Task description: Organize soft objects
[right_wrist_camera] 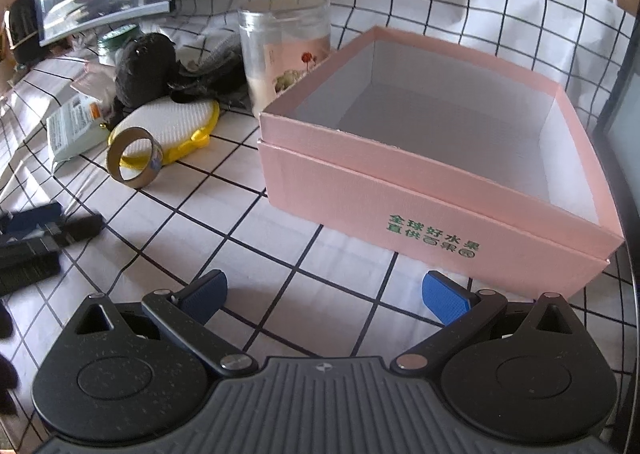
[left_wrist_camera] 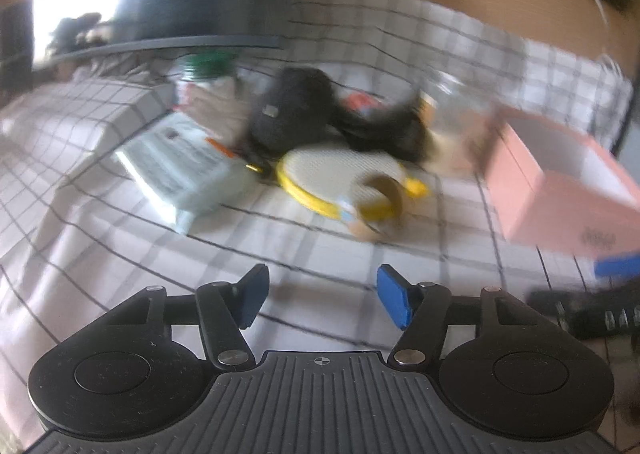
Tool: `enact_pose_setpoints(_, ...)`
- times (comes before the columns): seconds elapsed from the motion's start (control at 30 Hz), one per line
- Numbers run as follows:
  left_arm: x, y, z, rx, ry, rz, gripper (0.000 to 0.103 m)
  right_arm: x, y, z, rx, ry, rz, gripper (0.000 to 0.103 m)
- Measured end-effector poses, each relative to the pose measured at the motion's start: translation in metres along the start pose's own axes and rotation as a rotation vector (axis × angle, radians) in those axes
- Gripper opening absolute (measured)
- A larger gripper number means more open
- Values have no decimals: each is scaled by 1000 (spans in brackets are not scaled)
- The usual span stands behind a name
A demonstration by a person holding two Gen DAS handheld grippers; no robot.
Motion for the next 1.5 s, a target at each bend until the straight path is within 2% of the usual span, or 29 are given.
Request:
enact_pose_setpoints(0.17,20,-85,15,52,-39,-149,64,-1,-3,-2,-43,-29,40,103)
enact_pose_setpoints(0.23,35,-114,23,70,-18,-203,64,-1,-8,-3,-58,-78,51,103)
enact_pose_setpoints(0.27,46,-120,26,62,15,-195,64,-1,-11,-5,-67,-93,57,103)
enact_pose_setpoints(0.3,58,-121,29,54,44,-164,64,-1,-17,-9,-86,-83,70,103)
enact_pose_setpoints(0.37,79,-111,40,48,86,-21,64,2,-29,-17,-125,-48,88,103)
enact_pose_setpoints(0.43,88,-93,59,63,84,147,64,6,-46,-23,-135,-38,104,103)
enact_pose_setpoints(0.47,89,-86,67,67,74,195,64,8,-56,-26,-136,-31,108,103)
enact_pose_setpoints(0.6,74,-74,92,91,20,347,60,15,-93,-36,-140,10,28,103)
enact_pose_setpoints(0.67,63,-76,86,134,40,449,60,17,-104,-38,-145,26,-15,103)
enact_pose_setpoints(0.73,52,-81,75,171,60,558,60,20,-113,-36,-121,40,-46,103)
enact_pose_setpoints(0.8,39,-95,64,220,56,625,60,23,-121,-35,-89,59,-74,103)
enact_pose_setpoints(0.83,36,-103,60,232,37,628,62,24,-124,-34,-72,63,-84,103)
enact_pose_setpoints(0.9,31,-121,46,182,8,545,63,27,-132,-32,-29,75,-100,103)
enact_pose_setpoints(0.97,33,-139,35,143,-8,396,62,27,-139,-36,5,114,-119,103)
enact_pose_setpoints(1.07,38,-161,34,162,-73,161,59,27,-143,-34,39,115,-101,103)
enact_pose_setpoints(1.1,38,-165,36,149,-98,103,58,25,-144,-34,65,107,-104,103)
enact_pose_setpoints(1.17,36,-165,43,76,-144,38,59,25,-145,-36,85,119,-125,103)
enact_pose_setpoints(1.23,37,-159,44,43,-142,44,64,25,-143,-40,84,134,-136,103)
enact_pose_setpoints(1.33,31,-140,44,-6,-143,145,80,26,-138,-40,94,137,-130,103)
enact_pose_setpoints(1.43,27,-134,46,31,-140,194,79,29,-135,-37,91,136,-124,103)
enact_pose_setpoints(1.5,28,-137,44,88,-122,198,75,30,-134,-40,83,156,-126,103)
Point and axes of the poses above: each gripper's, at about its wrist camera, not at the fingertips, and z roughly the way its jaws point, y to its right, x to its top, the point moved 6 cm from there along z, roughly the way its jaws point, and after that the axes turned 13 degrees about z, right-handed, at the moved point
